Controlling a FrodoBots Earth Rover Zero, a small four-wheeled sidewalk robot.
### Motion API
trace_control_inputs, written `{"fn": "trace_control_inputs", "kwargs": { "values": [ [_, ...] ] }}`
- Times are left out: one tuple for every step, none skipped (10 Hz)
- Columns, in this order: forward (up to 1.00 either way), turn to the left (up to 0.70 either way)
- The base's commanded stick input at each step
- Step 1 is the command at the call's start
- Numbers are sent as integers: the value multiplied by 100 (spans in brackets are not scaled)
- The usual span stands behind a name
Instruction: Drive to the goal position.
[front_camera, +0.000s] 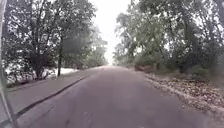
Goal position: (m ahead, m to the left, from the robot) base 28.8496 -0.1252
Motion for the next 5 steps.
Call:
{"fn": "trace_control_inputs", "kwargs": {
  "values": [
    [70,0],
    [70,0],
    [70,0],
    [70,0],
    [70,0]
  ]
}}
